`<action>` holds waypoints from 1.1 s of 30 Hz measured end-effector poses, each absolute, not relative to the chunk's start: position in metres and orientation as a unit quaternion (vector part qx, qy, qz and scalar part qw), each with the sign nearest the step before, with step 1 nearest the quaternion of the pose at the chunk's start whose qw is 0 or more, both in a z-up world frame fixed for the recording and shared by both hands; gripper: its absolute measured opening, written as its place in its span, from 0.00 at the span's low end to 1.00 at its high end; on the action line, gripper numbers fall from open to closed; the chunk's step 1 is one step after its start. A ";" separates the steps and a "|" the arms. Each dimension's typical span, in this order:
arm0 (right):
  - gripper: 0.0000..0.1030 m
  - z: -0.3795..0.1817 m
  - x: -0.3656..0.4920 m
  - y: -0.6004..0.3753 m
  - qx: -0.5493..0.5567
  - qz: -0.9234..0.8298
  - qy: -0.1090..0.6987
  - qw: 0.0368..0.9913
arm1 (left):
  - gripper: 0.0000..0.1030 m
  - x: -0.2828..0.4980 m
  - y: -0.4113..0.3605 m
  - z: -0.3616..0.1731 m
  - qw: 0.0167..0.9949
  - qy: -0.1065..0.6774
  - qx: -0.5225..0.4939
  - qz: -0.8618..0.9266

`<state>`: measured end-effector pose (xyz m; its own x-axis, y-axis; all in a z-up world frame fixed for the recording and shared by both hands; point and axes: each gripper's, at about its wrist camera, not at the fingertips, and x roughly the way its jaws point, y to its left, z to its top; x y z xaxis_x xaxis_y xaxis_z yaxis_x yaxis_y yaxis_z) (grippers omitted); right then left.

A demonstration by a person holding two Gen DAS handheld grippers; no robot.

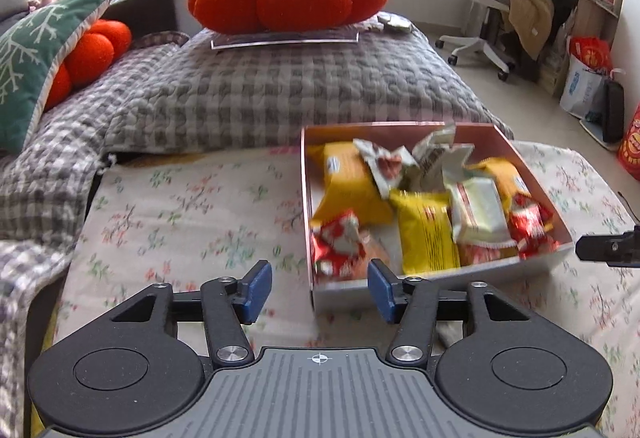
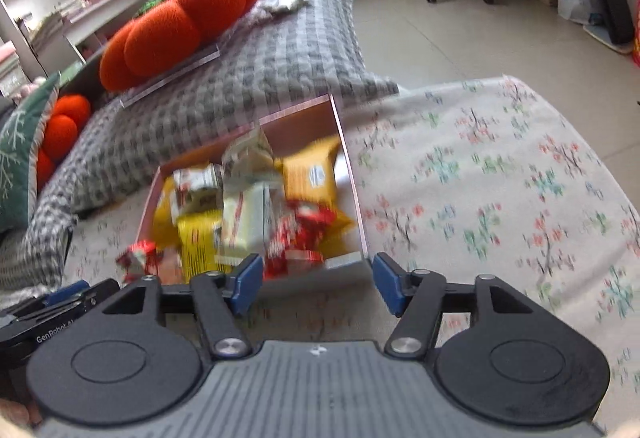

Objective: Organize snacks
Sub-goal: 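Withdraw both open tools toward the gold bar and white-blue bread bag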

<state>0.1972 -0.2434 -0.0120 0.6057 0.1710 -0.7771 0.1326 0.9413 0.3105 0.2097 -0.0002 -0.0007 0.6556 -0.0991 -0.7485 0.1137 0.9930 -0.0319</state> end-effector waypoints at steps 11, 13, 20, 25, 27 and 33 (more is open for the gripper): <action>0.67 -0.019 0.146 -0.225 0.116 0.018 0.494 0.862 | 0.59 0.155 0.008 -0.011 0.886 0.457 -0.004 -0.079; 0.68 -0.025 0.138 -0.221 0.100 0.016 0.507 0.856 | 0.60 0.144 0.008 -0.014 0.881 0.466 -0.008 -0.083; 0.74 -0.039 0.111 -0.220 0.123 0.017 0.544 0.830 | 0.67 0.111 0.005 -0.027 0.867 0.490 -0.004 -0.095; 0.75 -0.049 0.096 -0.215 0.118 0.005 0.561 0.819 | 0.68 0.094 0.010 -0.034 0.860 0.502 -0.008 -0.092; 0.76 -0.049 0.091 -0.212 0.112 0.003 0.564 0.818 | 0.68 0.088 0.011 -0.036 0.859 0.504 -0.004 -0.090; 0.78 -0.056 0.075 -0.202 0.095 -0.002 0.569 0.817 | 0.72 0.075 -0.001 -0.045 0.856 0.507 0.038 -0.099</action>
<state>0.0753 -0.2023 -0.0558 0.3522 0.1050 -0.9300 0.1124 0.9818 0.1534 0.0749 -0.0006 -0.0455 0.4673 -0.1302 -0.8744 0.2080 0.9775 -0.0344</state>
